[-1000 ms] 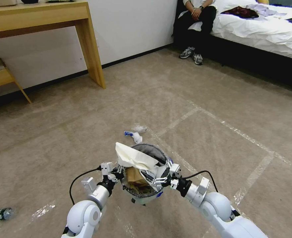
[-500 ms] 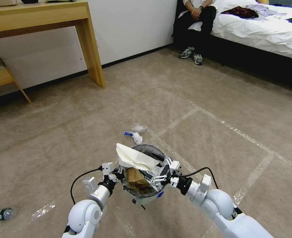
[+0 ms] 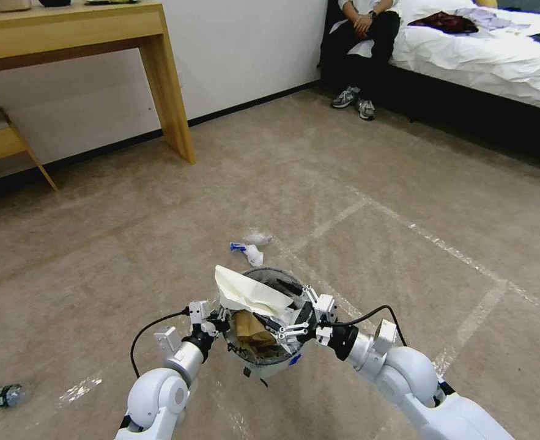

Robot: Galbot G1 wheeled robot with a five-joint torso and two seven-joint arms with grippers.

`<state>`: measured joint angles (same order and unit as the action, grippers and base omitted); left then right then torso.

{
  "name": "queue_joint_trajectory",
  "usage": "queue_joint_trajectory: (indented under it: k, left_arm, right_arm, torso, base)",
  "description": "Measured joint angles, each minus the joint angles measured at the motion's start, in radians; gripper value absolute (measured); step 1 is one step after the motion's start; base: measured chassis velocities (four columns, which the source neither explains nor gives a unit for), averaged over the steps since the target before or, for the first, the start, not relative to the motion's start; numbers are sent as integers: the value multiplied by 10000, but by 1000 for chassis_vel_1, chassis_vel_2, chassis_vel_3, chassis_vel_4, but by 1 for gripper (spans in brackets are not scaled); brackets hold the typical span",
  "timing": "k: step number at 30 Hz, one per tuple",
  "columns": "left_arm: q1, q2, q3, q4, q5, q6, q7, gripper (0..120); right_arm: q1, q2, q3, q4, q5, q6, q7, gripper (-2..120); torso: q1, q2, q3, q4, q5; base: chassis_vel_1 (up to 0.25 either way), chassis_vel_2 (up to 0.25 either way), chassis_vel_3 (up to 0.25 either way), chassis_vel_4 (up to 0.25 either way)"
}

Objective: Pick up the trash bin and place the garbage on the floor into it.

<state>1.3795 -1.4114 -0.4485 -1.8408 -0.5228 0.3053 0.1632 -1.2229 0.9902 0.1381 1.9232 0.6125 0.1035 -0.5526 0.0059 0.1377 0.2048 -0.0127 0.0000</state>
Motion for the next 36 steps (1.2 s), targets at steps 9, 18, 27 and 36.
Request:
queue_joint_trajectory:
  k: [9,18,27,36]
  left_arm:
    - [-39,-40,-106,116,164,-74,-9,1]
    - [64,-69,-181,134,283,-163,-30,1]
    - [117,-83,-372,12,298,-224,-197,1]
    - [158,-85,-538,-118,218,-226,-264,1]
  right_arm:
    - [-13,118,687,100,193,-35,261,100]
    - [14,168,1024,160,416,-66,552,100]
    - [-52,269,1055,133,453,-91,680,100]
    - [31,290,984,34,557,-161,735,100]
  torso:
    - [0,1,0,0,0]
    - [0,1,0,0,0]
    - [0,0,0,0,0]
    - [0,1,0,0,0]
  base:
    - [0,0,0,0]
    - [0,0,0,0]
    - [0,0,0,0]
    - [0,0,0,0]
